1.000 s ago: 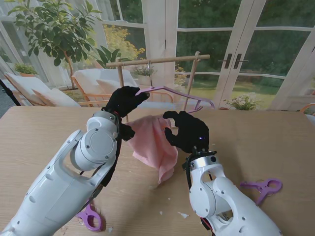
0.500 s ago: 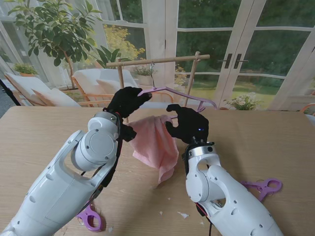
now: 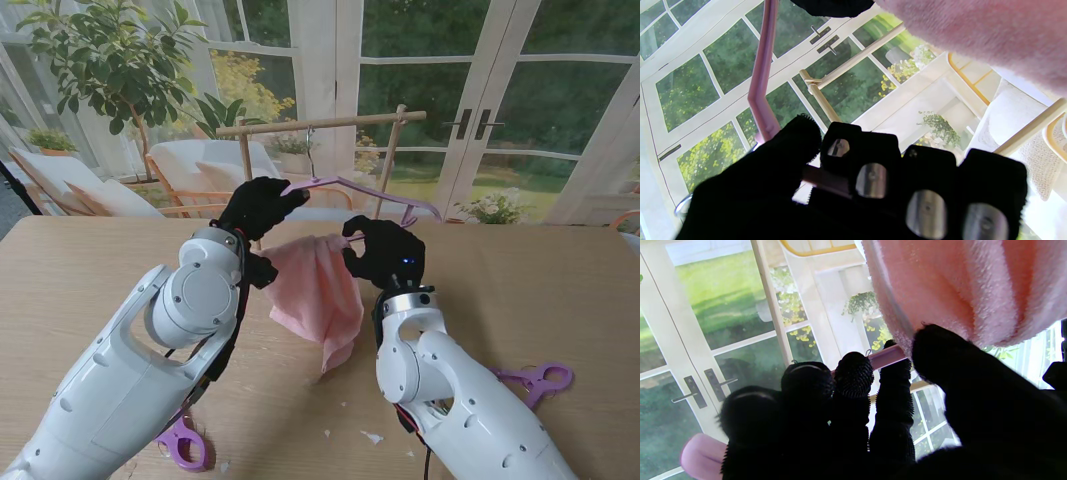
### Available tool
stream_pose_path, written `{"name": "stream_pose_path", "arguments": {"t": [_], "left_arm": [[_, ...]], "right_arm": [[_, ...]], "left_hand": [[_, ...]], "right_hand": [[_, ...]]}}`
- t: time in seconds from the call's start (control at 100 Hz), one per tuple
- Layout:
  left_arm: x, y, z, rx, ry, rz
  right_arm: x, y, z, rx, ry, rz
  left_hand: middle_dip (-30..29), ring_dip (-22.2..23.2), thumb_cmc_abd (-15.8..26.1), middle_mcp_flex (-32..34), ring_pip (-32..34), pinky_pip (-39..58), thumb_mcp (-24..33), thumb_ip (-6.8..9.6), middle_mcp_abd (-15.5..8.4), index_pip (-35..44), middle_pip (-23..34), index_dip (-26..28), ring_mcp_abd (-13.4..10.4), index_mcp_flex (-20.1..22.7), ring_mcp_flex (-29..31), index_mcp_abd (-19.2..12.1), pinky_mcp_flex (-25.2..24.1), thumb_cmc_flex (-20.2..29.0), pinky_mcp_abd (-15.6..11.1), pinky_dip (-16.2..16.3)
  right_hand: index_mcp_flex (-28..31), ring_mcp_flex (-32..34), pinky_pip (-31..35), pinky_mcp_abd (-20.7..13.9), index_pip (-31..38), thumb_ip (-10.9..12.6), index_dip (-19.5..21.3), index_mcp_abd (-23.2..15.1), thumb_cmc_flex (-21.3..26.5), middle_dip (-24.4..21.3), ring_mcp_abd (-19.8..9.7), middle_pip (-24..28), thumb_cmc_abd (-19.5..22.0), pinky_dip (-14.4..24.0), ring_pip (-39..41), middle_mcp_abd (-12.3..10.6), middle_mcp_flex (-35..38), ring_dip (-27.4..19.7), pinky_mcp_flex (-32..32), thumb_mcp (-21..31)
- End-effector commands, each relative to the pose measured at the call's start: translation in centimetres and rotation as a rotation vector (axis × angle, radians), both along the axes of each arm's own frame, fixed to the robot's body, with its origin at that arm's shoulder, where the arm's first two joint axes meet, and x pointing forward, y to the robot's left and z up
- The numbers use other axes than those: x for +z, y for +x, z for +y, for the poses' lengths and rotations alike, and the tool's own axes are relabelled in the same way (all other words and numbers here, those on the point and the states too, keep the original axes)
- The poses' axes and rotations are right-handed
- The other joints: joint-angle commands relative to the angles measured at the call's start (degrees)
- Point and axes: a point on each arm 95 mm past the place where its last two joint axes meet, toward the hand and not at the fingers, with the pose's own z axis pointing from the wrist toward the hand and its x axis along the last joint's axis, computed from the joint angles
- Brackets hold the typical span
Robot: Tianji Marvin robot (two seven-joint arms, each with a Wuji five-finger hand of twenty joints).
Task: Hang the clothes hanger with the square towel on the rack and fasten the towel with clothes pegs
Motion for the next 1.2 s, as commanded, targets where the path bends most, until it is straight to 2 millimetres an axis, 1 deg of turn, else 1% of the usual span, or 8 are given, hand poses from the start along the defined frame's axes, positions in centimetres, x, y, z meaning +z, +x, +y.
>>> {"name": "stream_pose_path", "arguments": {"t": [0.0,0.1,0.28,0.75,0.79,0.85,0.95,1.19], "left_arm": [[0.3,-0.2,-0.4,-0.018,-0.006,0.006],[0.2,-0.2,-0.4,-0.019,-0.007,0.008],[0.2,-0.3,-0.4,-0.021,-0.008,0.012],[-0.3,-0.2,-0.4,-0.022,0.009,0.03],[-0.3,-0.2,-0.4,-0.022,0.009,0.029],[-0.3,-0.2,-0.4,-0.021,0.009,0.029],[-0.3,-0.3,-0.4,-0.018,0.007,0.03],[-0.7,-0.4,-0.4,-0.012,-0.011,0.046]], "right_arm": [[-0.2,0.0,0.4,0.008,0.019,0.01],[-0.1,0.0,0.5,0.015,0.039,0.003],[0.1,0.0,0.8,0.018,0.066,-0.022],[1.3,-0.5,1.4,0.032,0.141,-0.076],[1.4,-0.6,1.4,0.031,0.144,-0.08],[1.7,-0.6,1.5,0.026,0.153,-0.085],[2.1,-0.6,1.5,0.011,0.182,-0.092],[3.2,-0.9,1.8,0.016,0.242,-0.136]], "left_hand": [[0.9,-0.5,2.6,2.1,6.5,17.4,-1.2,1.25,-4.1,1.8,2.8,2.6,-0.9,0.0,2.8,0.0,2.5,-0.5,-3.9,2.7],[0.9,-0.6,2.6,2.1,6.5,17.4,-1.1,1.27,-4.1,1.8,2.8,2.6,-0.9,0.0,2.9,-0.1,2.5,-0.4,-4.0,2.7],[0.8,-0.6,2.6,2.1,6.5,17.4,-1.2,1.27,-4.2,1.8,2.8,2.6,-0.9,0.0,2.8,-0.1,2.5,-0.4,-4.1,2.7],[0.8,-0.7,2.7,2.2,6.6,17.4,-1.3,1.34,-4.2,1.8,2.7,2.6,-1.1,0.1,2.9,-0.2,2.6,-0.3,-4.3,2.7],[0.8,-0.7,2.7,2.2,6.6,17.4,-1.3,1.35,-4.2,1.8,2.7,2.6,-1.1,0.2,2.9,-0.2,2.6,-0.3,-4.3,2.7],[0.8,-0.8,2.6,2.3,6.6,17.4,-1.4,1.35,-4.3,1.8,2.7,2.6,-1.2,0.2,2.9,-0.1,2.6,-0.3,-4.3,2.7],[0.8,-0.8,2.7,2.3,6.6,17.4,-1.4,1.36,-4.2,1.8,2.7,2.6,-1.2,0.2,2.9,-0.2,2.6,-0.3,-4.3,2.7],[0.8,-0.8,2.8,2.3,6.7,17.4,-1.4,1.33,-4.2,1.8,2.8,2.6,-1.1,0.2,2.9,-0.2,2.6,-0.4,-4.2,2.7]], "right_hand": [[0.9,2.1,7.7,-5.5,6.0,-3.2,-4.4,-4.9,2.1,0.0,2.8,1.3,-1.9,25.9,2.9,-0.7,1.8,-0.6,1.1,0.1],[4.3,3.1,7.8,-5.0,8.5,-3.2,-6.9,-7.1,2.9,-0.2,3.4,1.0,-0.9,25.8,3.0,-0.2,3.3,-0.8,1.2,-0.3],[11.2,5.0,8.2,-4.2,12.5,-3.0,-9.6,-6.9,3.5,-0.3,3.7,1.1,0.3,25.6,3.5,0.0,5.6,-1.1,2.1,-0.1],[11.3,7.0,9.4,-4.4,15.1,-1.8,-5.9,-4.3,3.6,-0.8,4.2,0.5,1.0,24.3,3.8,0.6,7.4,-1.9,4.9,2.3],[10.4,7.2,9.7,-4.8,15.6,-1.5,-4.3,-3.4,3.8,-0.8,3.8,0.5,2.0,23.8,3.9,0.5,7.3,-2.0,5.2,2.5],[8.5,7.3,10.3,-5.7,16.0,-0.7,0.7,0.7,4.4,-0.4,3.1,1.1,4.6,22.7,4.2,0.0,6.6,-2.3,5.8,2.7],[5.9,8.0,10.9,-7.0,17.9,-0.6,5.7,6.9,5.2,0.4,2.1,2.3,7.3,21.9,4.8,-0.7,5.7,-2.3,7.6,2.1],[3.9,9.0,11.5,-8.8,19.0,-1.2,8.0,9.1,6.2,0.7,0.9,3.3,9.7,20.6,5.3,-1.0,5.0,-2.7,9.7,-0.3]]}}
